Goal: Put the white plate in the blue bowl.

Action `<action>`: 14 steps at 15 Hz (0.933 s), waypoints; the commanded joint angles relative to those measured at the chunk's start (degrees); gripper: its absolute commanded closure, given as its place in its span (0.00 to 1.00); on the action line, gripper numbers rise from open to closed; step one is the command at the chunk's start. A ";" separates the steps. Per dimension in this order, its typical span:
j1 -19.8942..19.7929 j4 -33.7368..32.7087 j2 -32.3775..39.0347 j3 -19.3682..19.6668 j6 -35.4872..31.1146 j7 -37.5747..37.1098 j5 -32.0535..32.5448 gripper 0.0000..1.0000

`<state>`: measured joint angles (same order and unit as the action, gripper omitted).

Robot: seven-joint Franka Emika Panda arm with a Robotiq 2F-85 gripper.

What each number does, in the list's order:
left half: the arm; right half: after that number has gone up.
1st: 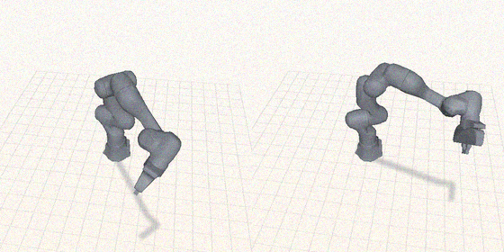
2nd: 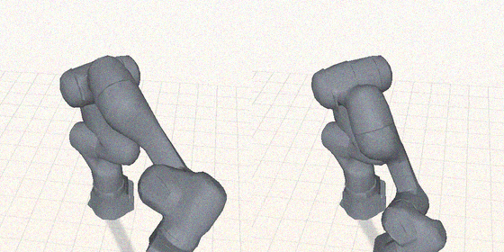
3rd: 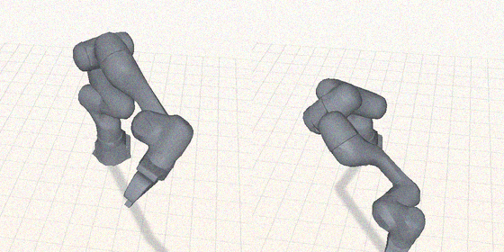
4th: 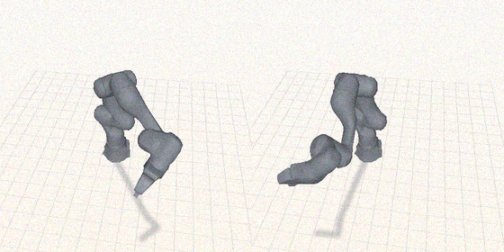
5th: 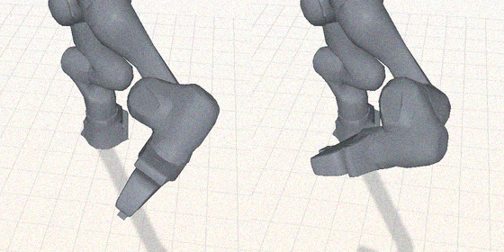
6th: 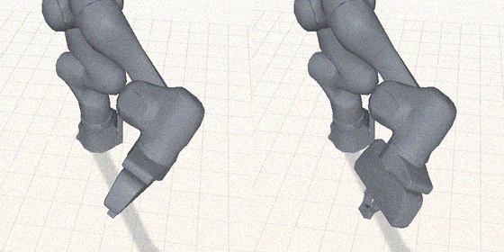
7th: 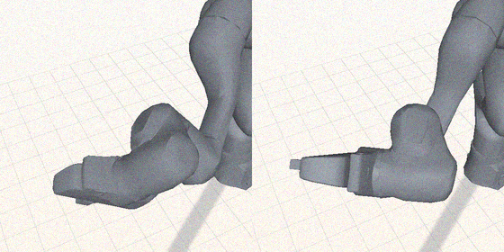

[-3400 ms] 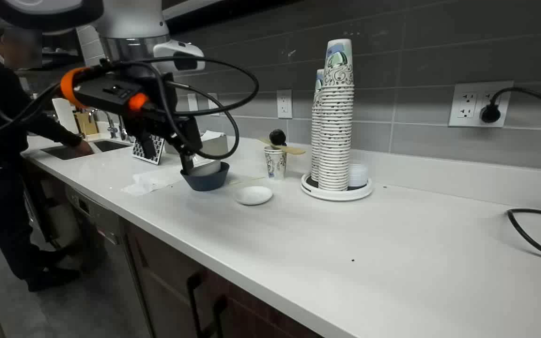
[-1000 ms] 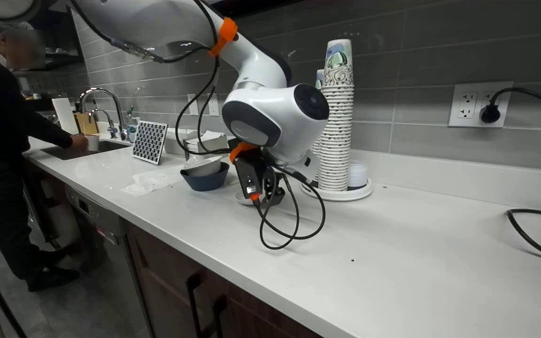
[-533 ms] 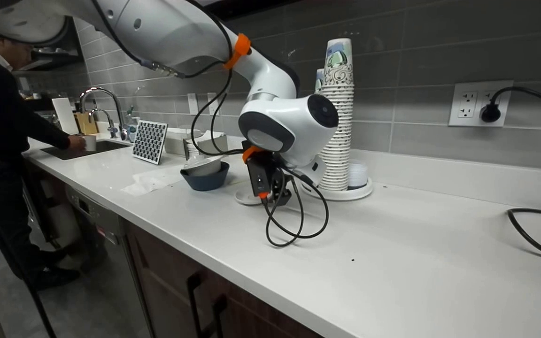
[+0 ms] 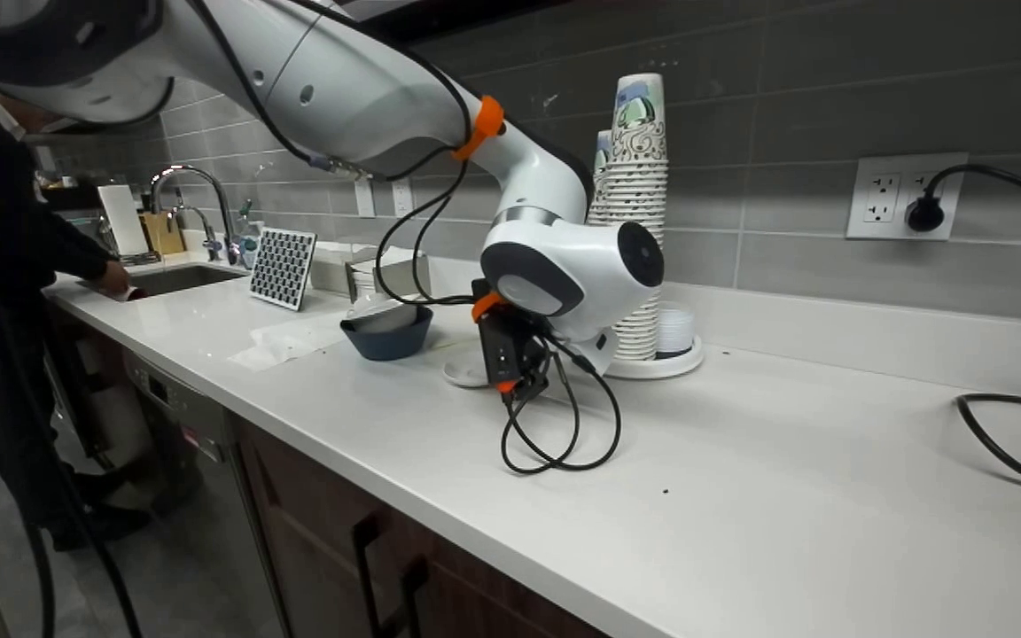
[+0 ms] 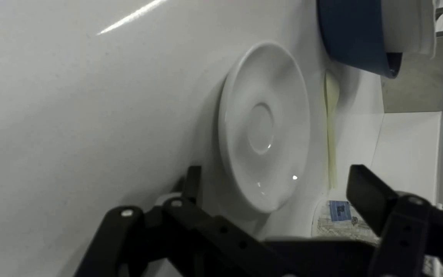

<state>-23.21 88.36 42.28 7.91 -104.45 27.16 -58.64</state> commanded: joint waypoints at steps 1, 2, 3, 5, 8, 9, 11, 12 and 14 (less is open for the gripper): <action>-1.39 -5.03 3.76 -1.03 2.45 -1.86 -0.11 0.28; -1.26 -5.30 4.06 -1.04 2.18 -2.14 -0.15 0.33; -1.01 -5.44 4.28 -1.03 1.50 -2.32 -0.10 0.39; -0.54 -5.72 4.69 -1.01 0.52 -2.32 0.22 0.46; 0.10 -5.90 4.91 -0.73 -0.48 -2.62 1.03 0.58; 0.36 -5.94 4.98 -0.57 -0.92 -2.74 1.39 0.65; 0.60 -6.07 5.13 -0.50 -1.96 -2.98 1.87 0.73; 0.65 -5.95 5.15 -0.51 -2.58 -2.90 2.04 0.80; 0.75 -5.70 5.15 -0.48 -3.68 -3.08 2.37 0.95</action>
<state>-22.97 84.54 45.79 7.50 -106.15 25.87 -57.77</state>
